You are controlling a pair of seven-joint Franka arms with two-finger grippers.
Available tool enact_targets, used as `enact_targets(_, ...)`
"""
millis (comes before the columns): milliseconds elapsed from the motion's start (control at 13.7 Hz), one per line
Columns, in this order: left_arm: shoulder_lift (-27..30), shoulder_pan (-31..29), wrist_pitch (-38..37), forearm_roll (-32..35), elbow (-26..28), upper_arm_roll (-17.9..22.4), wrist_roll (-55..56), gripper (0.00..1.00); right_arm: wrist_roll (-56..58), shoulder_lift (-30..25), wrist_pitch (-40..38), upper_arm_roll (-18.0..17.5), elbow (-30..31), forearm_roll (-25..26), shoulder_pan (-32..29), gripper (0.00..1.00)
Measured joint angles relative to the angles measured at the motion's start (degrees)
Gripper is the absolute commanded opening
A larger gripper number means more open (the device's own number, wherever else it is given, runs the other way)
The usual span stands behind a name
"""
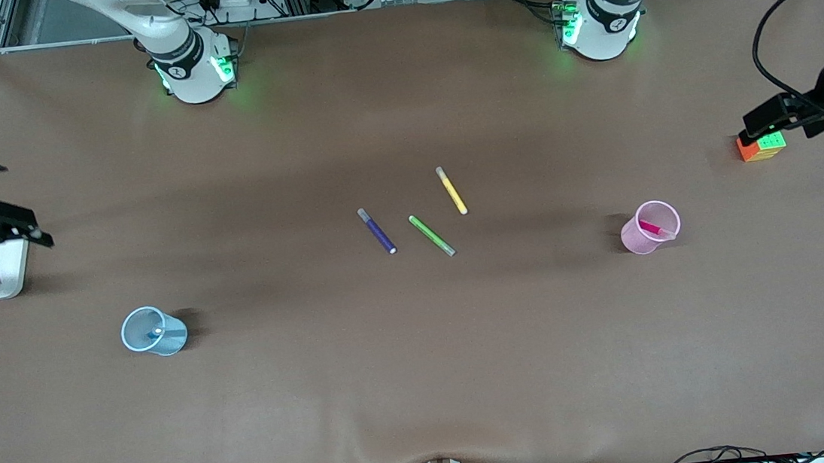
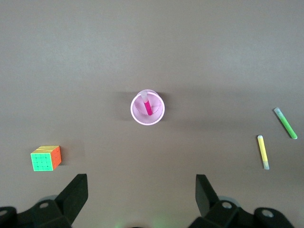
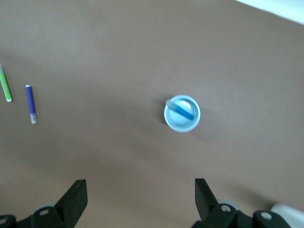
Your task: Place pink and blue markers in matching cups
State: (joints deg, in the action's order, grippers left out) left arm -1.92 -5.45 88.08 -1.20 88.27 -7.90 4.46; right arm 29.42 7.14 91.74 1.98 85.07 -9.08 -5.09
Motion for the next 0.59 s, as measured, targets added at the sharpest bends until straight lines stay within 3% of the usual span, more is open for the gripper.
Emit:
enact_targets(293,4.10,7.02,-0.01,0.00,4.45,6.78,0.09,1.00,-16.08,-8.80,-1.35,0.14,7.39,5.07,1.40,1.00)
enact_targets(585,6.57,7.77,0.01,0.00,7.95,7.99,0.10,1.00,-27.85,-12.82,-5.47,0.19,10.31,6.64,3.69,1.00)
